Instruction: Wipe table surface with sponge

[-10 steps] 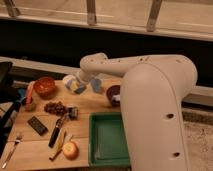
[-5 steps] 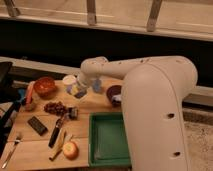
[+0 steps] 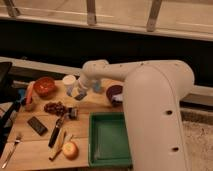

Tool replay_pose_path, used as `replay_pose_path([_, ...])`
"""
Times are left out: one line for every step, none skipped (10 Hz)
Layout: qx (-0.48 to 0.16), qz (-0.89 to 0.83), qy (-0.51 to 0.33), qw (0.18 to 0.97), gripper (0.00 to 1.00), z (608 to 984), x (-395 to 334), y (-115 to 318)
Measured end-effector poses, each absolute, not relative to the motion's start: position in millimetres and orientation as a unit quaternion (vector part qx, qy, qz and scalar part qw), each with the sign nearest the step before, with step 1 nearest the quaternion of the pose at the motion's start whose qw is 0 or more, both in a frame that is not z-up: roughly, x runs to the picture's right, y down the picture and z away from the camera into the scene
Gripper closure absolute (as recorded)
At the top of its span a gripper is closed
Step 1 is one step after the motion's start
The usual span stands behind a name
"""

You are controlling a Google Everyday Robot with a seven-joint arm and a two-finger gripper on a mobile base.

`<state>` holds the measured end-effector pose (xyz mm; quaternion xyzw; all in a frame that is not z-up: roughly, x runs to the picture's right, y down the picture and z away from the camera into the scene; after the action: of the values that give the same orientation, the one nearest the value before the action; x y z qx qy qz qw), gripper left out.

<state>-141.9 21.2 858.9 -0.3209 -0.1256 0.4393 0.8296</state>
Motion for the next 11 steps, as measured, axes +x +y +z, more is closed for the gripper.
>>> replay_pose_path([-0.327, 0.44, -0.122, 0.827, 1.0, 865.7, -135.2, 32.9])
replay_pose_path([-0.329, 0.444, -0.116, 0.826, 1.0, 869.7, -125.6, 40.4])
replay_pose_path([-0.329, 0.445, -0.111, 0.826, 1.0, 871.3, -122.5, 43.4])
replay_pose_path([-0.326, 0.448, -0.107, 0.826, 1.0, 872.6, -121.3, 45.3])
replay_pose_path([-0.323, 0.449, -0.102, 0.827, 1.0, 875.5, -119.9, 45.9])
replay_pose_path([-0.321, 0.451, -0.097, 0.827, 1.0, 880.6, -117.7, 47.8])
replay_pose_path([-0.321, 0.455, -0.092, 0.826, 1.0, 887.3, -114.7, 52.3])
replay_pose_path([-0.321, 0.461, -0.084, 0.823, 1.0, 896.3, -111.9, 60.4])
replay_pose_path([-0.321, 0.465, -0.08, 0.821, 1.0, 899.5, -110.0, 63.8])
replay_pose_path([-0.319, 0.469, -0.077, 0.82, 1.0, 901.1, -106.5, 64.7])
replay_pose_path([-0.317, 0.472, -0.075, 0.819, 1.0, 903.2, -102.9, 64.9])
